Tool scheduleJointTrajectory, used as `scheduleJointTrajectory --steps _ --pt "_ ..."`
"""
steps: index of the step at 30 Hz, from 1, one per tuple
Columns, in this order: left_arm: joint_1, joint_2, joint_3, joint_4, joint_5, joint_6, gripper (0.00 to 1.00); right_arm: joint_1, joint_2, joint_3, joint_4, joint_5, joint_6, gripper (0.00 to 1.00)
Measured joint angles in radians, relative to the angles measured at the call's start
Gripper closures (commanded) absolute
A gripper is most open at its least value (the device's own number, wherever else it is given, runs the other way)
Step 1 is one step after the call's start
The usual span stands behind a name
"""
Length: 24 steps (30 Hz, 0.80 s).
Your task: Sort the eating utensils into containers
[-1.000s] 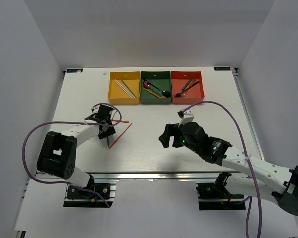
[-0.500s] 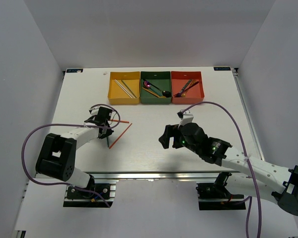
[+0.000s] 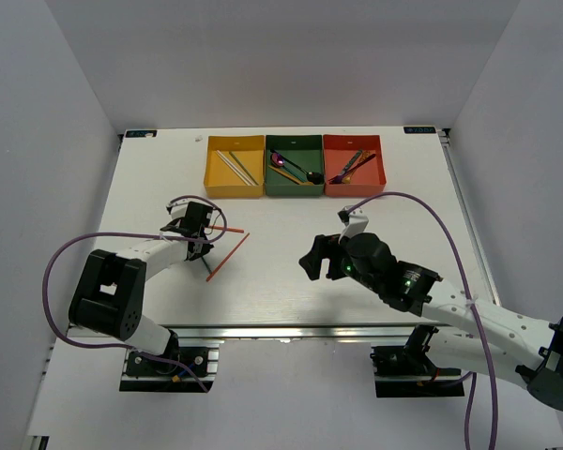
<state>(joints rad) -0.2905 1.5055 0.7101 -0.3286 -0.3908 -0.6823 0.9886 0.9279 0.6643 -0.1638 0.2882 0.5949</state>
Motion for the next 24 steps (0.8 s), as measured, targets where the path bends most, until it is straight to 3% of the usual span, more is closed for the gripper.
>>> scheduleJointTrajectory --steps 1,3,4,12,17,24 --pt "0.0 0.0 0.0 -0.001 -0.006 -0.004 0.82 0.0 -0.003 -0.003 0.004 0.0 0.0 0.11" --pt "-0.001 0.001 0.0 -0.002 -0.011 -0.011 0.98 0.0 -0.006 -0.008 0.008 0.0 0.0 0.11" --pt "-0.002 0.001 0.0 -0.003 -0.013 -0.015 1.0 0.0 -0.006 -0.008 0.01 0.0 0.0 0.11" --pt "-0.003 -0.004 -0.001 -0.019 -0.047 -0.055 1.0 0.0 -0.024 -0.008 0.027 -0.002 0.0 0.11" --pt "-0.003 -0.031 -0.011 -0.13 -0.148 -0.13 1.0 0.0 -0.034 -0.008 0.035 -0.003 0.001 0.11" --pt "0.001 -0.19 -0.066 -0.264 -0.191 -0.187 1.0 0.0 -0.045 -0.008 0.037 -0.004 0.001 0.11"
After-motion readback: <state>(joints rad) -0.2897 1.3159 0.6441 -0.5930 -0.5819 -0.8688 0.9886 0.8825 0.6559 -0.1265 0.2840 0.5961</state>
